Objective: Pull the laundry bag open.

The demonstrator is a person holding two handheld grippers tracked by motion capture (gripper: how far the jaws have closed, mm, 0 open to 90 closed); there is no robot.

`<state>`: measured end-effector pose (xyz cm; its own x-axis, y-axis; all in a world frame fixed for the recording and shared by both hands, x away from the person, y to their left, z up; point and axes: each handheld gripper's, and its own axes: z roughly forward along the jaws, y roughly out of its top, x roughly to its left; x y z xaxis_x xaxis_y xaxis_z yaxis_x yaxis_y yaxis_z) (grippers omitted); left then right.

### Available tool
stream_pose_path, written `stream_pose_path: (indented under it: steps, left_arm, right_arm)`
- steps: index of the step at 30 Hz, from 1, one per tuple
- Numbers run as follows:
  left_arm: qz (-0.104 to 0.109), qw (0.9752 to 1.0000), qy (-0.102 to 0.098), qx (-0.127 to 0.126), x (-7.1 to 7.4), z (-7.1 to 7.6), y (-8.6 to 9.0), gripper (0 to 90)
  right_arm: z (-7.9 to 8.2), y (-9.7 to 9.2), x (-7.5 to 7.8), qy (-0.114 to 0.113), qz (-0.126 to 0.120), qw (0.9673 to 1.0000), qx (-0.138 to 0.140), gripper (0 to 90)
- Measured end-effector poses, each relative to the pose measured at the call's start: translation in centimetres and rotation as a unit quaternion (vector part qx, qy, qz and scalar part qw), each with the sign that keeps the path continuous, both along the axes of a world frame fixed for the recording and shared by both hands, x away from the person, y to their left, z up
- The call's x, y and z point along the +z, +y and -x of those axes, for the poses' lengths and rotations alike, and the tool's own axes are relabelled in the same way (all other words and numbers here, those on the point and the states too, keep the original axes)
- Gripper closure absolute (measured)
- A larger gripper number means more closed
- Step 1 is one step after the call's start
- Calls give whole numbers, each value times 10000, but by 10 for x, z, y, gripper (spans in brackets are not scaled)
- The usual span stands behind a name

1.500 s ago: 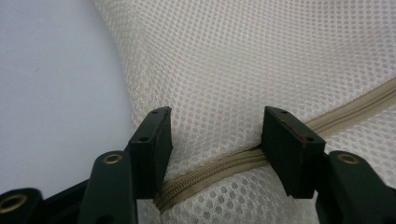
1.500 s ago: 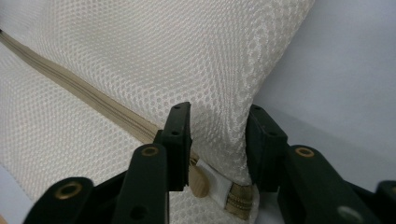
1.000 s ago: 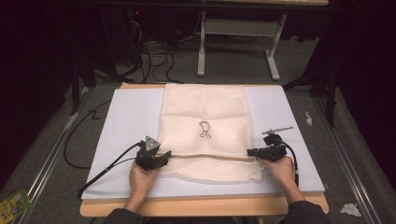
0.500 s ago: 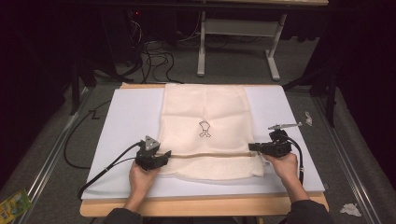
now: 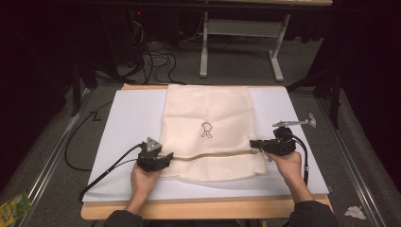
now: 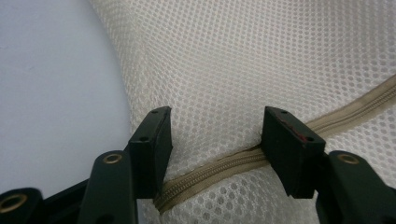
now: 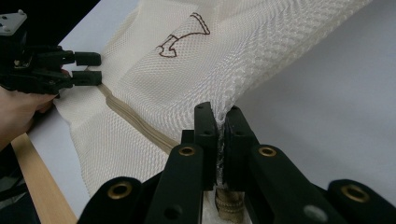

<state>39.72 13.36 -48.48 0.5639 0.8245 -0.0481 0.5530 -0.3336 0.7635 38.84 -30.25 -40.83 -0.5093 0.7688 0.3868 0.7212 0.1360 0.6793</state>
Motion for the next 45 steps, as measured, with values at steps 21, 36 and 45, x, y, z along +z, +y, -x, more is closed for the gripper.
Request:
stream_pose_path:
  steps: [21, 36, 45]
  left_arm:
    - [524, 9980, -51, -356, 28, 8, -3, 437]
    - [464, 9949, -48, -892, 38, 13, -45, 483]
    - [423, 9944, 5, -972, 40, 11, -59, 509]
  right_arm:
    - [-1, 11, 0, -61, 262, 9996, 75, 876]
    - [-3, 16, -3, -33, 292, 9995, 89, 876]
    - [-4, 18, -8, -6, 286, 9995, 108, 876]
